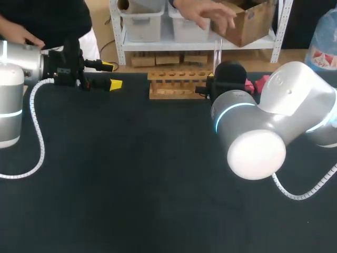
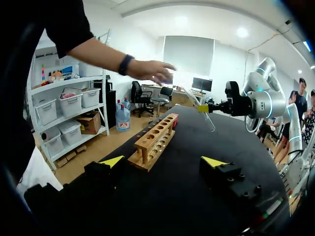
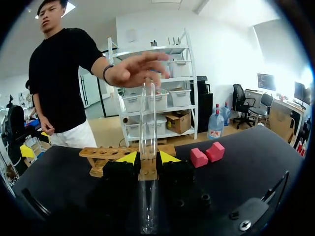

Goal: Grasp the test tube, adjust it, and insert it.

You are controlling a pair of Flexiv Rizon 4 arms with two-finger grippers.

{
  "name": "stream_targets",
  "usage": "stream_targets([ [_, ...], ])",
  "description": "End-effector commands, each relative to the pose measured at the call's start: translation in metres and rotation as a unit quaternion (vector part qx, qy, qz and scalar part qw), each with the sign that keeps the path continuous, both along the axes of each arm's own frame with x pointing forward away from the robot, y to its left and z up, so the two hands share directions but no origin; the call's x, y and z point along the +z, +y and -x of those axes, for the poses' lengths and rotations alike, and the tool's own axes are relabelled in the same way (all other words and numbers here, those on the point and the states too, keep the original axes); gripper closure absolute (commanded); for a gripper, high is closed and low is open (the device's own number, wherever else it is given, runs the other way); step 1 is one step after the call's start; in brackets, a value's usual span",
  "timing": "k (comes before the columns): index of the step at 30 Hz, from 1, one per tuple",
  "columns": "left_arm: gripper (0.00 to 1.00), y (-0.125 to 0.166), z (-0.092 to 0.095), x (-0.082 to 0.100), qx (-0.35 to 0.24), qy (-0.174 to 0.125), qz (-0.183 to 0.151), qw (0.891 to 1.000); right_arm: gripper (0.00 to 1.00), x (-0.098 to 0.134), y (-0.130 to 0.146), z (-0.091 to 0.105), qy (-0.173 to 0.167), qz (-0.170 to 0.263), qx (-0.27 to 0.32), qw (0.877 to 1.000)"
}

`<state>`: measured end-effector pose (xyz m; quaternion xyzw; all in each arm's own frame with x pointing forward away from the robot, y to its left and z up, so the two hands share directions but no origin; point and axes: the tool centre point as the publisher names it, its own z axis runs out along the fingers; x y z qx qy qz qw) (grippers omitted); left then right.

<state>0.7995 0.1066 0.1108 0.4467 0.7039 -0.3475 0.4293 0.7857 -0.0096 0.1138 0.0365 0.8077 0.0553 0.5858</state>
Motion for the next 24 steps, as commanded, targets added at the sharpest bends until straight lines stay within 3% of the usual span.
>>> stream_targets([
  [1,0.0,0.0,0.001,-0.001,0.001,-0.003,0.002,1.0,1.0,0.0,-0.001,0.0,-0.001,-0.002,0.002,1.0],
  [14,0.0,0.0,0.001,-0.001,0.001,-0.003,0.002,1.0,1.0,0.0,-0.001,0.0,-0.001,-0.002,0.002,1.0],
  [24,0.0,0.0,0.001,-0.001,0.001,-0.003,0.002,1.0,1.0,-0.013,0.016,-0.015,0.032,0.027,0.017,0.999],
])
